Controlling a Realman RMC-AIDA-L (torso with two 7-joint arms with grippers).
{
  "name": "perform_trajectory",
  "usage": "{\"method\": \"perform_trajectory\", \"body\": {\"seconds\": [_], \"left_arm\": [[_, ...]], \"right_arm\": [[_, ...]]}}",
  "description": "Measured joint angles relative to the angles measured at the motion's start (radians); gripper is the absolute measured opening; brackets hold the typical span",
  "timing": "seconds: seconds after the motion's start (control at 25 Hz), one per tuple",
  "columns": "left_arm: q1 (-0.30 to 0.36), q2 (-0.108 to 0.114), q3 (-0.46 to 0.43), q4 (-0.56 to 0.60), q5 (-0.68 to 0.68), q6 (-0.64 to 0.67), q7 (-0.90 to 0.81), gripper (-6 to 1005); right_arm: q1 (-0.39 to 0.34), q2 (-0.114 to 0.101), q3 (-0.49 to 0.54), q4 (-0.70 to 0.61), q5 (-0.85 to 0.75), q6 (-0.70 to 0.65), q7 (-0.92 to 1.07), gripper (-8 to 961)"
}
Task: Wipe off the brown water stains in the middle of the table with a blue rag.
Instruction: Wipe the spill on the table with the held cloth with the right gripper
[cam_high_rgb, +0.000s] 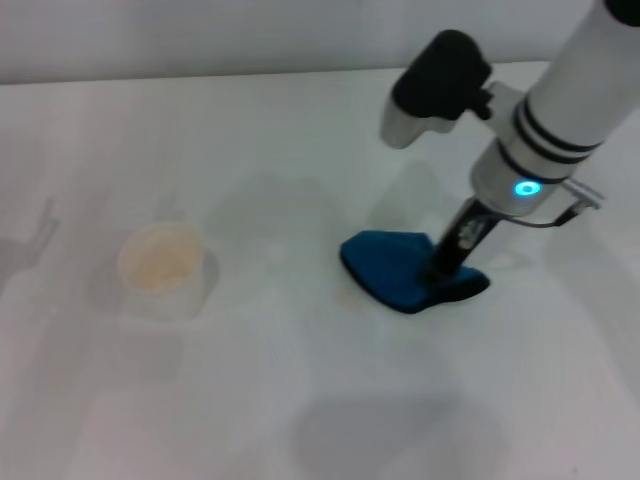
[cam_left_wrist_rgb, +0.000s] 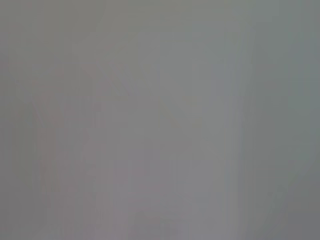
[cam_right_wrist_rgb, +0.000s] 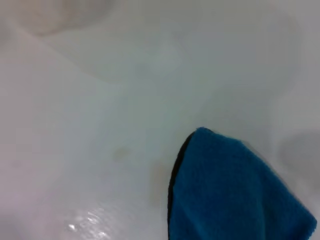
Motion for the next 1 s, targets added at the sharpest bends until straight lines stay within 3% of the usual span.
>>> {"method": "perform_trajectory", "body": {"seconds": [0.36,0.76,1.0], "left_arm": [[0.005,-0.001,0.0,0.0,0.0,0.0,0.0,879],[0.003,-0.001,0.002,-0.002,0.0,0.0,0.0,880],[0.006,-0.001,0.005,-0.005,0.0,-0.003,0.0,879]], "right_arm": [[0.062,0.002,-0.248,0.013,0.156,-0.027,0.05,139],[0.055,0.001,-0.465,-0.069,0.225,0.111,0.003,140],[0.049,0.002,-0.49,-0.069,0.293,0.089,-0.023,141]]}}
